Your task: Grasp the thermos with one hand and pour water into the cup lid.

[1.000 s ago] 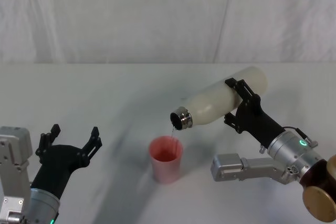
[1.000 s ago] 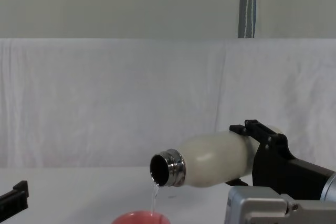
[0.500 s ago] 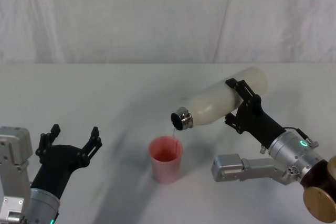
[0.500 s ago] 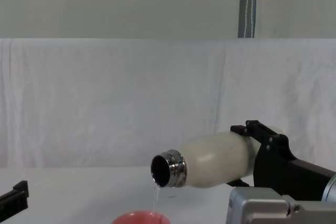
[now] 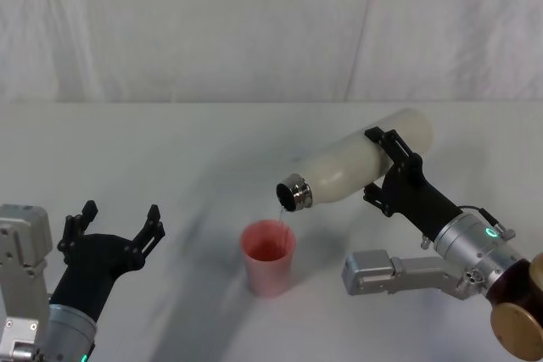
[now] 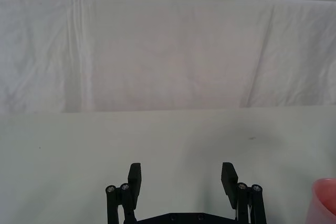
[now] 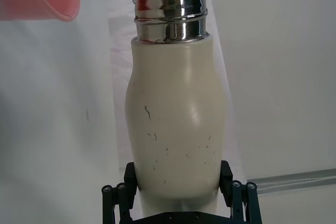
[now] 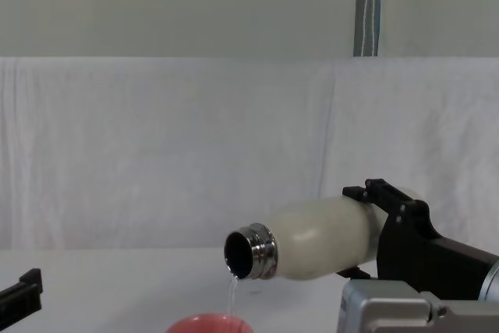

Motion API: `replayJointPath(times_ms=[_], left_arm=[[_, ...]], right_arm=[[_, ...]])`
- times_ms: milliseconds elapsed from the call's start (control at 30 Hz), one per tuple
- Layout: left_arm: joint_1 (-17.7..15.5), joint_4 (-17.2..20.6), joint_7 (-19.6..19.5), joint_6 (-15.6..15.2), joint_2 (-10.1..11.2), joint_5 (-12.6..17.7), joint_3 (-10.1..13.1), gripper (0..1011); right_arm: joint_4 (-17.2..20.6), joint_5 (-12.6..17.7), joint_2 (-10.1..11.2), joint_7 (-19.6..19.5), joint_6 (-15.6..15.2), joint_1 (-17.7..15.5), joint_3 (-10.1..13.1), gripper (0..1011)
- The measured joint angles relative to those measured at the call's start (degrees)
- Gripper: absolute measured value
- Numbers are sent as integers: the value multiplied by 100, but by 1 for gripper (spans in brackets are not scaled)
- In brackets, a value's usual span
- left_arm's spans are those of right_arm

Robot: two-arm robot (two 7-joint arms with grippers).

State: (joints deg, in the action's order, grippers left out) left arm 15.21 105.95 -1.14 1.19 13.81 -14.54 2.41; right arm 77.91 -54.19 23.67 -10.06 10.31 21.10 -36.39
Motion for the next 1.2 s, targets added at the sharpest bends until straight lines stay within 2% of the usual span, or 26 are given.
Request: replayJointPath(times_ms=[1200], left_arm=[[0, 0, 0, 0, 0, 0, 0, 1001]], right_arm=[[91, 39, 19, 16, 15, -85, 5, 956]])
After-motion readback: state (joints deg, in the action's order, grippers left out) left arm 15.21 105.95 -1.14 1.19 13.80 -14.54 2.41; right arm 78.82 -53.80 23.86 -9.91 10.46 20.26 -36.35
